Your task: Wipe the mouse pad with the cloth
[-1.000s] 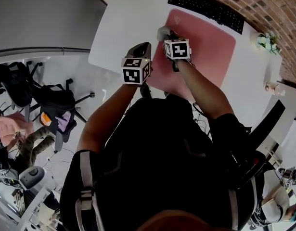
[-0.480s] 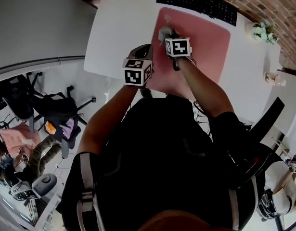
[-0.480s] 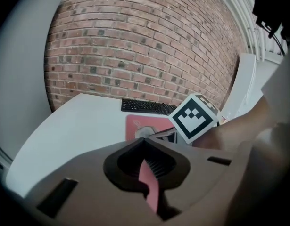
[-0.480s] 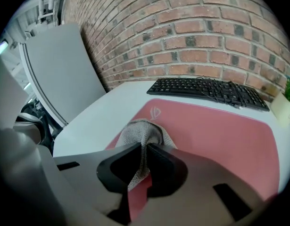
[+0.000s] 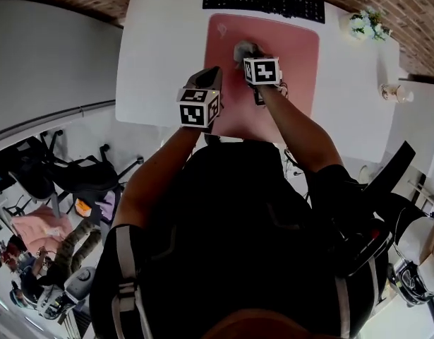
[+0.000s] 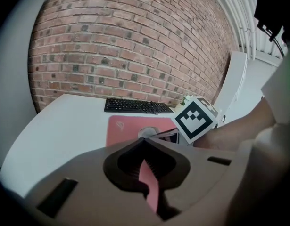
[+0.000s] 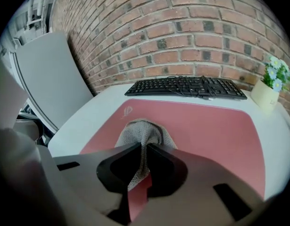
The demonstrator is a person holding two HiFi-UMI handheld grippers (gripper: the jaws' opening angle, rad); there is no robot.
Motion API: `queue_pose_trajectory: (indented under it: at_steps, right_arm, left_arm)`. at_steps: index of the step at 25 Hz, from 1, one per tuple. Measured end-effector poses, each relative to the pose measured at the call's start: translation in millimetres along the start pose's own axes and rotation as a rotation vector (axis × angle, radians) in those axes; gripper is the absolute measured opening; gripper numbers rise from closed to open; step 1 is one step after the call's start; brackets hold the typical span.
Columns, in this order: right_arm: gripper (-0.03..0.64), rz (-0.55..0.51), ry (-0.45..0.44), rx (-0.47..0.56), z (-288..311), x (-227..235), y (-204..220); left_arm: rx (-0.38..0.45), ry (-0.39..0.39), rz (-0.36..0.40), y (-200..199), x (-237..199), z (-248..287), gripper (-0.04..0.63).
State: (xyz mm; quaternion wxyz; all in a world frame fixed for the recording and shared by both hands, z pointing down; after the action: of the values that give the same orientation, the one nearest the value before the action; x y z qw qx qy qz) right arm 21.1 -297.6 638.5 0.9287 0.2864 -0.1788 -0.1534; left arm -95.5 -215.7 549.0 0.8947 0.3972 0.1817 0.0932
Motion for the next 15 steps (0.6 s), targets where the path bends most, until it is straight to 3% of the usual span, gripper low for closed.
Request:
queue_pose_trajectory:
  at_steps: [15]
  right_arm:
    - [0.041,0.152,0.137,0.029,-42,87,31]
  left_arm:
    - [-0.022,0.126,0.100,-13,52,30,0.000]
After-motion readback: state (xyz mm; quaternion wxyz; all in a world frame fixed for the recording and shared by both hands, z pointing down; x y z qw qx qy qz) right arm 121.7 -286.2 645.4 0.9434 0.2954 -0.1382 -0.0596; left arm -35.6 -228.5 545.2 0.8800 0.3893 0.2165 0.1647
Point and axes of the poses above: the fingertips, and each gripper's own axes: z forward along the fingers, x to its right, y out of its underside, the point moved 4 cm from there along -z, backward along the fingers, and after that the axes turned 1 degree about x, right-handed, at the moved point
